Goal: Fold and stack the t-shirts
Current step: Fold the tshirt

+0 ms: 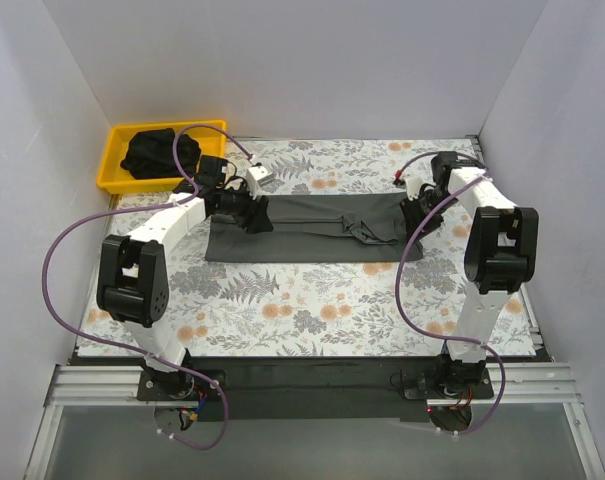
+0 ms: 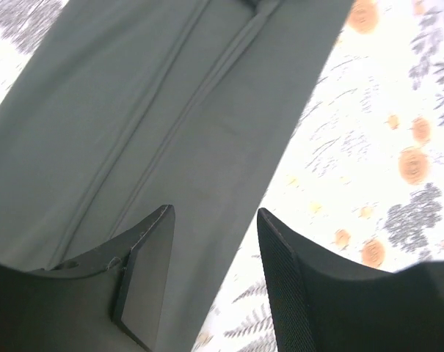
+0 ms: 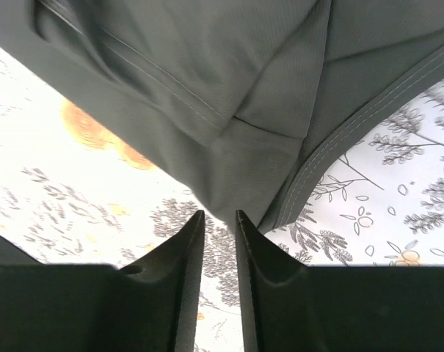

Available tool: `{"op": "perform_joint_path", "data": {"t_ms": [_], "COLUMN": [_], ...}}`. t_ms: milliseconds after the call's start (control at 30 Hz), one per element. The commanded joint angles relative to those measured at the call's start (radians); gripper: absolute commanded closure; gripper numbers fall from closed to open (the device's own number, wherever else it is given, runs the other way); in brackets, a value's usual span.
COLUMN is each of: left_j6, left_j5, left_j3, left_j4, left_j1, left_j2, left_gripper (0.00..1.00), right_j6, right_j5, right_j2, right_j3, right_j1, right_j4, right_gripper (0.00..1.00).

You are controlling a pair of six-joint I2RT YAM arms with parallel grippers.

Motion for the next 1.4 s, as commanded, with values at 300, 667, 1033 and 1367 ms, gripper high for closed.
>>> {"op": "perform_joint_path", "data": {"t_ms": [300, 667, 1033, 1367], "left_j6": [-0.09, -0.062, -0.056, -0.059], "left_j5": [-0.003, -0.04, -0.048, -0.071], "left_j3": [-0.04, -0.107, -0.141, -0.17], "left_j4": [0.102, 0.105, 0.118, 0.122], "left_j1": [-0.037, -0.039, -0.037, -0.036], "left_j2": [-0.042, -0.091, -0.094, -0.095], "left_gripper": [0.5, 0.49, 0.49, 0.48], "right_j6": [0.134, 0.167, 0.189, 0.298], "right_j5": [-0.089, -0.102, -0.146, -0.255], "right_j2": [0.032, 0.113, 0.115, 0.266], "right_j3": [0.076, 0.137, 0.257, 0.482], "right_j1": [0.036, 0.061, 0.07, 0.07], "right_j4": [0.008, 0.021, 0.024, 0.041], "right_gripper": [0.58, 0.67, 0.99, 0.99]}}
